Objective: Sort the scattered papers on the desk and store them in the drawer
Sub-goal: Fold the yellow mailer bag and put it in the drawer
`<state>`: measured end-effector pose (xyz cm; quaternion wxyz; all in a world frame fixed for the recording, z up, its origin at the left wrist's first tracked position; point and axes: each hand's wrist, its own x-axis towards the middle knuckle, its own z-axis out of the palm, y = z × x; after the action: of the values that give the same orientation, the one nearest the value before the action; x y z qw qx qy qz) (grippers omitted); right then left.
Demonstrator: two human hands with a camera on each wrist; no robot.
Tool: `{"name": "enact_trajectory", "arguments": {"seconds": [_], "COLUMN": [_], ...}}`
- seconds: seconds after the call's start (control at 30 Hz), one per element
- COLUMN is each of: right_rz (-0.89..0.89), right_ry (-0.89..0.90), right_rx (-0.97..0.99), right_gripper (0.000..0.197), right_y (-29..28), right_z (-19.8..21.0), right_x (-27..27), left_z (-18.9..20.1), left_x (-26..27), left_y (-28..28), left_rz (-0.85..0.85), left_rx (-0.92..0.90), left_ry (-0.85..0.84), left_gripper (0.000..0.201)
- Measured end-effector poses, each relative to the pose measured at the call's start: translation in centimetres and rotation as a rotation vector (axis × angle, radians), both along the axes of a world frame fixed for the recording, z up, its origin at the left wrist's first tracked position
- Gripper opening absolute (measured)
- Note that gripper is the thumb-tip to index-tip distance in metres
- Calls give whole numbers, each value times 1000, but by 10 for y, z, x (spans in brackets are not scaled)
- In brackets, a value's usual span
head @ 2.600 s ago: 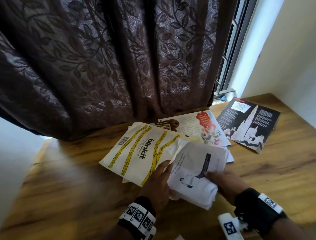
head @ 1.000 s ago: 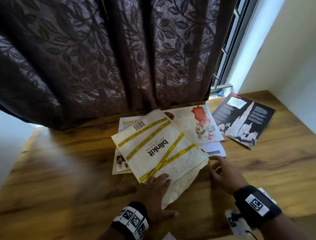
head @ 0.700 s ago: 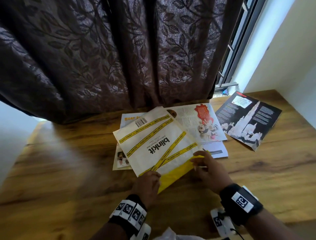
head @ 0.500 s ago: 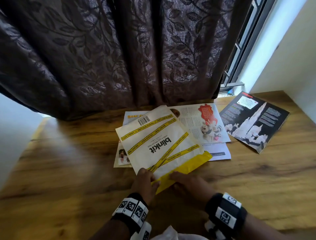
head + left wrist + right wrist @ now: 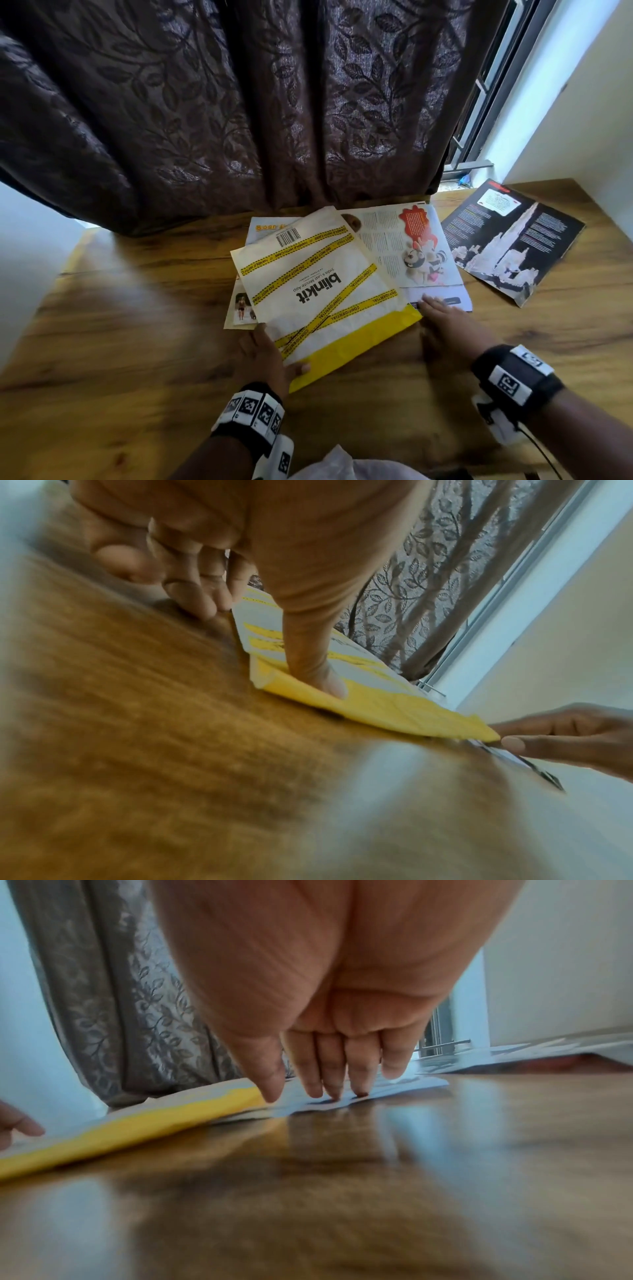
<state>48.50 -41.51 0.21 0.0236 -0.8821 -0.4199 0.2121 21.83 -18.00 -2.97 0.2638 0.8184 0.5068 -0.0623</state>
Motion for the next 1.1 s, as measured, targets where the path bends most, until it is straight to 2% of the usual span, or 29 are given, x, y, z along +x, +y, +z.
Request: {"name": "enact_trajectory", "arguments": {"seconds": [0.07, 0.13, 0.2, 0.33, 0.43, 0.47, 0.53, 0.6, 0.67, 0.77, 0.83, 0.93, 1.03, 1.07, 1.1], "right_rz": [-97, -221, -303, -403, -472, -493, -506, -449, -412, -486, -648, -1082, -1558, -1733, -1887], "right_ry": [13, 43, 134, 231, 290, 324, 399, 405, 340, 236, 146, 37, -33, -6, 113], "right_rx": [86, 216, 244, 249, 358, 407, 522, 609, 634, 661, 740, 918, 1112, 1081, 1060], "right_gripper": [53, 51, 57, 66, 60, 58, 54, 52, 52, 52, 47, 31, 22, 22, 24], "right_y": [2, 12, 26, 50, 56, 55, 50, 39, 24, -11, -45, -107, -159, -171, -176], "right_z": [9, 17, 19, 19, 27, 28, 31, 32, 31, 28, 26, 12, -17, -33, -55], "right_x": [2, -8, -20, -37, -44, -45, -49, -56, -67, -83, -95, -122, -153, -169, -184], "left_z": [8, 13, 15, 4, 10, 17, 27, 34, 36, 44, 53, 75, 96, 105, 110], "left_x": [4, 5, 4, -1, -3, -3, -2, -2, -2, 1, 6, 13, 16, 18, 20], "left_y": [1, 4, 10, 24, 29, 29, 30, 33, 38, 39, 39, 34, 33, 28, 28], "left_rz": [27, 33, 69, 128, 231, 287, 384, 386, 332, 193, 89, -97, -194, -214, -236], "left_rx": [-5, -19, -58, -256, -490, -589, -800, -910, -901, -670, -572, -532, -558, -587, -581], "left_ry": [55, 121, 82, -240, -417, -470, -616, -712, -706, -601, -610, -738, -862, -871, -885], "left_gripper": [128, 131, 129, 104, 65, 64, 76, 62, 58, 73, 75, 75, 66, 65, 62]}}
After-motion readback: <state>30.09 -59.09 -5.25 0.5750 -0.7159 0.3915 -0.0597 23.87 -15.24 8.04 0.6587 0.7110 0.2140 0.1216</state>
